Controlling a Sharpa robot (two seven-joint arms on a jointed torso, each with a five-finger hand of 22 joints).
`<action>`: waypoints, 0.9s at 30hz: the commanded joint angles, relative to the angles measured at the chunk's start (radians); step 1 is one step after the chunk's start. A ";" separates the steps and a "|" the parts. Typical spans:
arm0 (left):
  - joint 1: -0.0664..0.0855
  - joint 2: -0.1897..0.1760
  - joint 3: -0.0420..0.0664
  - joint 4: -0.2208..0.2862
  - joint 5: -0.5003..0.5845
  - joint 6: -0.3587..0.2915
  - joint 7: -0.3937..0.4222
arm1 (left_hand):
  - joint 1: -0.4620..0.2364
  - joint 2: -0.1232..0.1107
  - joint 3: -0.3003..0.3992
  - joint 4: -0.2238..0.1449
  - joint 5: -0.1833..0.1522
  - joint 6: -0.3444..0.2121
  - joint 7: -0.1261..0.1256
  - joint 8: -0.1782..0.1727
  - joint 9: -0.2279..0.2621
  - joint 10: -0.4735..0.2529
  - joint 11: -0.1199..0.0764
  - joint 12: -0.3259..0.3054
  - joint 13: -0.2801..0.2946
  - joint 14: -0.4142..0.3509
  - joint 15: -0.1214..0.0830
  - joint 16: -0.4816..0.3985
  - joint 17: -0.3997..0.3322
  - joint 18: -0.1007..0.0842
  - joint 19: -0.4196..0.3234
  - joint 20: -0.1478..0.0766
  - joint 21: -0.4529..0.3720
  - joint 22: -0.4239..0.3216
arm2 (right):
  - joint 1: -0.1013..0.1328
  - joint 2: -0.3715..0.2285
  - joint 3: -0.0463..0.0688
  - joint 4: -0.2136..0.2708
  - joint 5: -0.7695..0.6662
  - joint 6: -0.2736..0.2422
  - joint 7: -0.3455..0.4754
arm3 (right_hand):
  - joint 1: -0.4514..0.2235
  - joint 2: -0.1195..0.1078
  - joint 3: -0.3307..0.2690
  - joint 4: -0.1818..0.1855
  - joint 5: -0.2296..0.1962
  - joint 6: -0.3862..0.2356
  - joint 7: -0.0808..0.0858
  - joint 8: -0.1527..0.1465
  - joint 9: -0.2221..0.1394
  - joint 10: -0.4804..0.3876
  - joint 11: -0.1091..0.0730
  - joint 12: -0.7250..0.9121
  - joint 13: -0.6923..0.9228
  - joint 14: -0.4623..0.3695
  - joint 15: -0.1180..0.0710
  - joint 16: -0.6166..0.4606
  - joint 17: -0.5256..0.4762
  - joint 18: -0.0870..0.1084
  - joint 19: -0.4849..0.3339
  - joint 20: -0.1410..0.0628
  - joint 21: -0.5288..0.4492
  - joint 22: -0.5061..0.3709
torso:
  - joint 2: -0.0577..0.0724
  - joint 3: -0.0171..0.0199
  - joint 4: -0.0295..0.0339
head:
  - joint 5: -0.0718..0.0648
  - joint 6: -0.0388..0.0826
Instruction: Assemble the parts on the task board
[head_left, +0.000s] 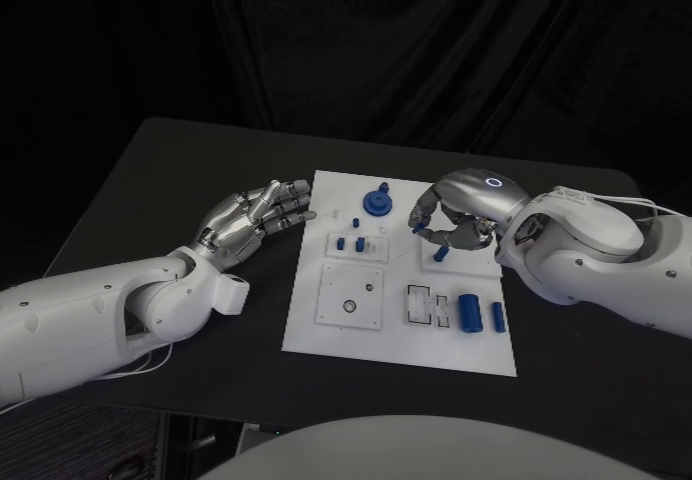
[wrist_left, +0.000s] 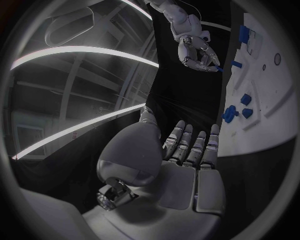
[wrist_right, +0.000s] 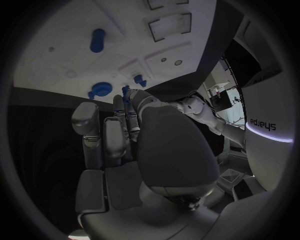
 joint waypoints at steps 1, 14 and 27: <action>-0.002 0.002 0.001 0.000 0.009 0.018 0.145 | -0.015 0.004 -0.006 0.003 -0.003 0.006 0.027 0.004 0.001 -0.001 0.008 0.004 0.001 -0.003 -0.007 -0.001 -0.001 0.011 -0.007 -0.003 0.003 -0.002 | -0.006 0.020 0.000 0.007 -0.018 0.022 -0.011 | -0.007 -0.001 -0.003 -0.002 -0.004 -0.002 0.004 -0.006 0.001 0.005 0.001 -0.007 -0.001 0.005 0.002 0.005 -0.001 -0.019 0.004 0.000 -0.002 0.114 | 0.000 0.0002 0.0003 | 0.009 0.000; -0.002 0.004 0.001 0.000 0.009 0.020 0.140 | -0.032 0.022 -0.008 0.003 0.020 0.006 0.029 0.004 0.001 -0.002 0.011 0.003 0.001 -0.006 -0.007 -0.001 -0.001 0.014 -0.012 -0.001 0.002 -0.009 | -0.075 0.102 0.000 -0.011 -0.077 0.041 0.001 | -0.005 0.000 -0.002 -0.003 -0.006 -0.005 0.005 -0.009 0.001 0.003 0.002 -0.012 -0.002 0.006 0.002 0.005 -0.001 -0.019 0.005 0.000 -0.002 0.114 | -0.001 -0.0011 -0.0008 | 0.044 0.000; -0.002 0.011 0.001 -0.005 0.009 0.024 0.131 | -0.020 0.029 -0.005 0.001 0.073 0.007 0.032 0.005 0.001 -0.005 0.015 0.001 0.001 -0.007 -0.006 0.001 -0.001 0.015 -0.014 0.000 0.003 -0.014 | -0.100 0.129 0.000 -0.027 -0.081 0.065 -0.007 | -0.003 0.001 -0.001 -0.005 -0.008 -0.008 0.006 -0.013 0.000 0.001 0.004 -0.016 -0.004 0.004 0.003 0.001 -0.007 -0.018 0.003 0.001 -0.008 0.112 | -0.001 -0.0009 -0.0007 | 0.056 0.000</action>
